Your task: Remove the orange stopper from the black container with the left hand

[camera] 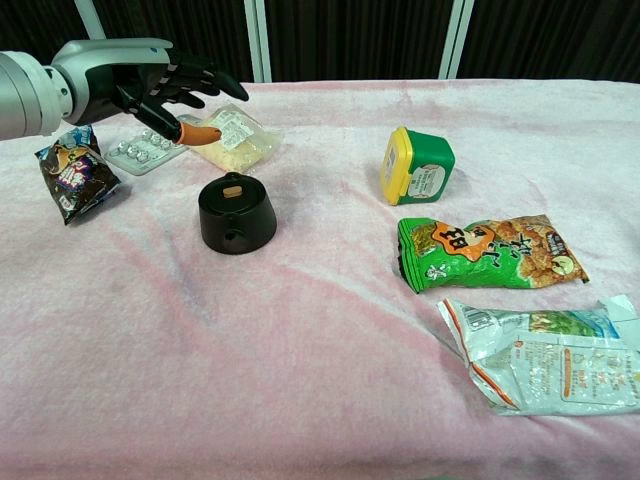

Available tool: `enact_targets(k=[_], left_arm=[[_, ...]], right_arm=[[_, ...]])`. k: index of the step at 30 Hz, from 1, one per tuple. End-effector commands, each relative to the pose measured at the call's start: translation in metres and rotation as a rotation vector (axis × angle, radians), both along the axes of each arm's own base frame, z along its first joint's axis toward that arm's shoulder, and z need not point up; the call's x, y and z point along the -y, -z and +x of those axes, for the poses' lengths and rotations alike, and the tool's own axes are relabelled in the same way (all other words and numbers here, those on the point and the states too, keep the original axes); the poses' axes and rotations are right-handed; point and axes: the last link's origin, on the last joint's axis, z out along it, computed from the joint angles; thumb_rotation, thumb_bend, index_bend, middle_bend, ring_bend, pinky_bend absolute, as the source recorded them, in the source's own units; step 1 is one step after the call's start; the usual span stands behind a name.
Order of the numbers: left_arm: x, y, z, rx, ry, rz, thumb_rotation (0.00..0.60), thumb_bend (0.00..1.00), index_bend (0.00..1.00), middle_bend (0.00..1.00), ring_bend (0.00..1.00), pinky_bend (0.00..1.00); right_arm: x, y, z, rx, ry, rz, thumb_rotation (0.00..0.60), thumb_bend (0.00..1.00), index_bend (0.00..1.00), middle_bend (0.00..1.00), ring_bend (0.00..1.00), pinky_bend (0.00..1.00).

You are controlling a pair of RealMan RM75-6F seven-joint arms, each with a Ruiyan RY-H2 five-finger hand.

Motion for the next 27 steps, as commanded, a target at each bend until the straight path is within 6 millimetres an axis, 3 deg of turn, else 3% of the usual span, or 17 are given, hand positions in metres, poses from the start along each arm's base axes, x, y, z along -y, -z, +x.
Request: enact_targets(k=[1, 11, 27], left_arm=[[-0.001, 0.011, 0.004, -0.095, -0.026, 0.052, 0.600, 0.36, 0.36, 0.06, 0.00, 0.03], [-0.001, 0.028, 0.003, -0.255, -0.054, 0.090, 0.600, 0.36, 0.39, 0.05, 0.00, 0.01], [0.004, 0.054, 0.017, -0.327, -0.069, 0.053, 0.600, 0.36, 0.41, 0.04, 0.00, 0.00]], right_arm=[[0.000, 0.000, 0.000, 0.000, -0.001, -0.001, 0.600, 0.20, 0.18, 0.07, 0.14, 0.19], [0.000, -0.001, 0.000, 0.003, 0.000, 0.003, 0.600, 0.20, 0.18, 0.07, 0.14, 0.19], [0.001, -0.001, -0.001, 0.007, 0.000, 0.005, 0.600, 0.20, 0.18, 0.07, 0.14, 0.19]])
